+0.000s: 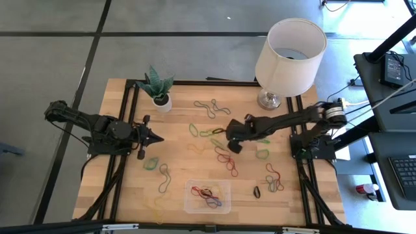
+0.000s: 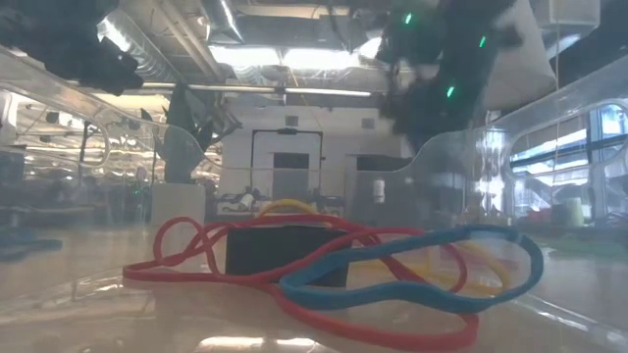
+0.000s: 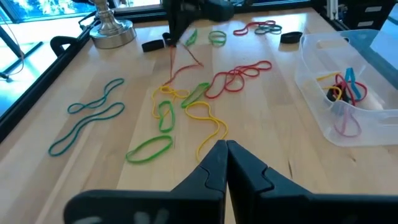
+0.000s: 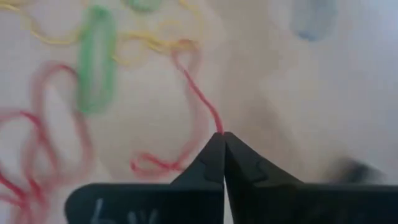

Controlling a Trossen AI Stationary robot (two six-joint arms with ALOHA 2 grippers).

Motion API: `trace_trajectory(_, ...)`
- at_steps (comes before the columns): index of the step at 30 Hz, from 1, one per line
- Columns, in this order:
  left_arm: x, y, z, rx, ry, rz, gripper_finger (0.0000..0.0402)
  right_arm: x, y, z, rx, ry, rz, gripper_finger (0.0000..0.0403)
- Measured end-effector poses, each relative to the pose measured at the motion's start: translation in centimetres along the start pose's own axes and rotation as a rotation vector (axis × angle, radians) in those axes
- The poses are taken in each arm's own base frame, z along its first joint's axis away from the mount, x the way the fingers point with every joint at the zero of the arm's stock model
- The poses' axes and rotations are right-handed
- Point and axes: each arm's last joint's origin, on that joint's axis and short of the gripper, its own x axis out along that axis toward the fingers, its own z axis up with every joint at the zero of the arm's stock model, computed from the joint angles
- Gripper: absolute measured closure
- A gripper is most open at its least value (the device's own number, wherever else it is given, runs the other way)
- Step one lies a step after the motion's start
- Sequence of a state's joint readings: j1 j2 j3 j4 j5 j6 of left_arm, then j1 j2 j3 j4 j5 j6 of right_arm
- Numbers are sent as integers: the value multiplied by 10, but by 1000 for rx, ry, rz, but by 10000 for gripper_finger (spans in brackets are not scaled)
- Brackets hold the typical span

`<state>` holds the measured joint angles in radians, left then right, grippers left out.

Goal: Pick and place rubber bands into bin
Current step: Put the red rubber band into the transparent bin

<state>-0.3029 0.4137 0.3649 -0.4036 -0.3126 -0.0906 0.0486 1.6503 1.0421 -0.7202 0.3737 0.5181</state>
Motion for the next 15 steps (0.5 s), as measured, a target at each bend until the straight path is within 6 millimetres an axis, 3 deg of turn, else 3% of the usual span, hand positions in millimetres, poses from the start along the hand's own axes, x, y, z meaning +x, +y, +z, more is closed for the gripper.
trace_trajectory(6, 0, 0, -1, 12, 12, 4, 398, -50, 5, 12, -17, -53, -5, 401)
trace_trajectory(15, 0, 0, -1, -24, 11, 10, 398, -122, 42, 30, 2, -295, 107, 402)
